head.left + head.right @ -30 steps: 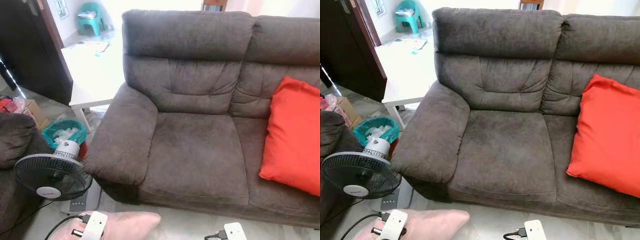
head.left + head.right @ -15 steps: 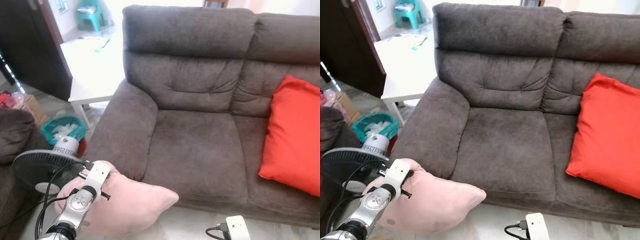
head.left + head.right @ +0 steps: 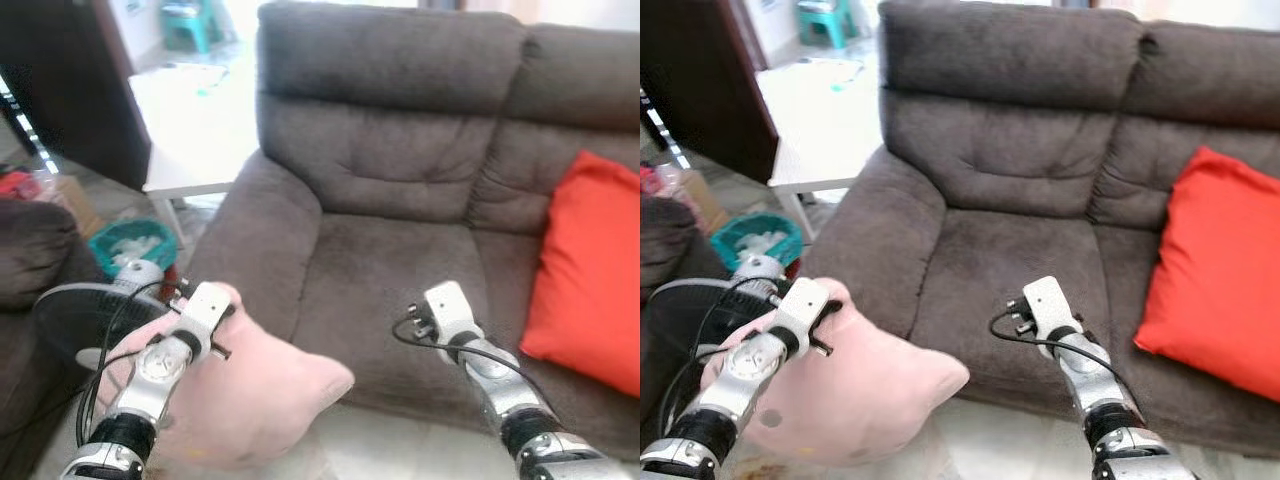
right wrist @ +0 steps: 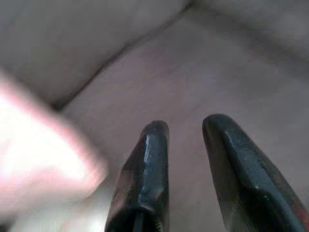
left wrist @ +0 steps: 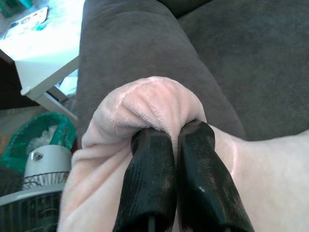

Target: Move the pillow to the sofa from floor

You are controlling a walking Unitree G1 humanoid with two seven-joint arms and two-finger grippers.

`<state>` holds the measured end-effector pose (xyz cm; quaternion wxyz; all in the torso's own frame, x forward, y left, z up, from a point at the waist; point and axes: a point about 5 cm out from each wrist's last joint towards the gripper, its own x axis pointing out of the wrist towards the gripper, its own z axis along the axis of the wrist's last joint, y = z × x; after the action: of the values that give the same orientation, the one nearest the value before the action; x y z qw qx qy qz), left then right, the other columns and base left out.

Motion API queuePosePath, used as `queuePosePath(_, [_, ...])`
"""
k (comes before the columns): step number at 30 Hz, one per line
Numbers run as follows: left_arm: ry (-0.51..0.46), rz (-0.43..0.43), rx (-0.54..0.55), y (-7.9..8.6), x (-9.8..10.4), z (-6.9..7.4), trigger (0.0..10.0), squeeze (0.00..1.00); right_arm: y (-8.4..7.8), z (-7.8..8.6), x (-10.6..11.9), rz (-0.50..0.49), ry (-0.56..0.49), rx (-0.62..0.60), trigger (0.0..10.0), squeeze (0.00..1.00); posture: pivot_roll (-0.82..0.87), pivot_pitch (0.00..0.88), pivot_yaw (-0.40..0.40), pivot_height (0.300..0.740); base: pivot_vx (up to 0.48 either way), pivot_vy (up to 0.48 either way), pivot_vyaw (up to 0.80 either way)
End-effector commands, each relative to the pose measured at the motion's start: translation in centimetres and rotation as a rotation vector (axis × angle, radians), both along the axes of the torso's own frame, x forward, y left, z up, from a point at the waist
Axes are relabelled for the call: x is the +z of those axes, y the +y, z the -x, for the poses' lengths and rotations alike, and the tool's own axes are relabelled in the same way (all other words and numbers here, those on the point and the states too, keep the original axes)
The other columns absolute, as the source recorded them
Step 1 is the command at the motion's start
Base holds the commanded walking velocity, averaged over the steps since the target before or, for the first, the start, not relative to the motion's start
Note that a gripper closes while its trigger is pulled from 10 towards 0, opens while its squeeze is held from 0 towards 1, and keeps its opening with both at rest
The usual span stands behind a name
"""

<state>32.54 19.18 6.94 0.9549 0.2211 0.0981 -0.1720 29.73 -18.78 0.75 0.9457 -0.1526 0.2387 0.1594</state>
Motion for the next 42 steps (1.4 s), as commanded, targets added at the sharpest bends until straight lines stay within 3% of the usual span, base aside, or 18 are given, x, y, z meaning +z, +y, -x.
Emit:
queuePosePath(1, [-0.18,0.032,-0.061,-1.4,4.6,-2.0,10.0,0.0,-0.5,1.1,-1.1,0.001,0.081,0.024,10.0,0.01,0.07,0.004,-0.033,0.74,0.0,0.0,0.0])
queuePosePath(2, [-0.198,0.042,-0.068,-1.8,5.2,-2.1,10.0,0.0,-0.3,1.0,-1.1,0.009,0.109,0.077,10.0,1.0,0.07,0.004,-0.032,0.74,0.0,0.0,0.0])
queuePosePath(11, [-0.228,0.077,-0.139,-3.2,7.3,-2.3,10.0,0.0,0.7,1.7,-1.4,0.074,0.185,0.303,10.0,1.0,0.07,0.004,-0.034,0.74,0.0,0.0,0.0])
queuePosePath(17, [-0.25,0.129,-0.284,-5.9,9.3,-2.2,10.0,0.0,1.6,2.6,-2.1,0.125,0.255,0.459,10.0,1.0,0.08,0.005,-0.038,0.74,0.0,0.0,0.0])
queuePosePath(18, [-0.262,0.143,-0.309,-6.4,9.8,-2.1,10.0,0.0,1.6,2.6,-2.1,0.138,0.255,0.467,10.0,0.55,0.08,0.004,-0.039,0.74,0.0,0.0,0.0])
queuePosePath(19, [-0.268,0.156,-0.323,-6.8,10.2,-2.0,10.0,0.0,1.6,2.6,-2.2,0.146,0.254,0.46,10.0,0.0,0.08,0.006,-0.039,0.74,0.0,0.0,0.0])
queuePosePath(23, [-0.268,0.169,-0.365,-7.5,10.7,-1.8,10.0,0.0,1.6,2.7,-2.4,0.159,0.262,0.432,10.0,0.0,0.08,0.007,-0.039,0.74,0.0,0.0,0.0])
queuePosePath(26, [-0.236,0.203,-0.461,-9.0,11.2,-1.0,10.0,0.0,1.8,2.6,-2.6,0.196,0.235,0.382,10.0,0.0,0.08,0.006,-0.04,0.74,0.0,0.0,0.0])
queuePosePath(28, [-0.207,0.209,-0.506,-9.5,11.0,-0.6,10.0,0.0,1.5,2.0,-2.3,0.205,0.205,0.309,10.0,0.0,0.08,0.006,-0.038,0.74,0.0,0.0,0.0])
queuePosePath(32, [-0.176,0.192,-0.543,-9.9,10.6,-0.3,10.0,0.0,1.2,1.5,-1.8,0.217,0.171,0.281,10.0,0.0,0.08,0.007,-0.037,0.74,0.0,0.0,0.0])
queuePosePath(37, [-0.075,0.149,-0.611,-10.6,8.8,0.5,10.0,0.0,-0.6,-0.3,0.1,0.25,0.088,0.197,10.0,0.0,0.07,0.007,-0.034,0.74,0.0,0.0,0.0])
queuePosePath(42, [-0.027,0.121,-0.604,-10.8,7.5,0.9,10.0,0.0,-2.1,-1.4,2.3,0.272,0.032,0.227,10.0,0.0,0.06,0.008,-0.033,0.74,0.0,0.0,0.0])
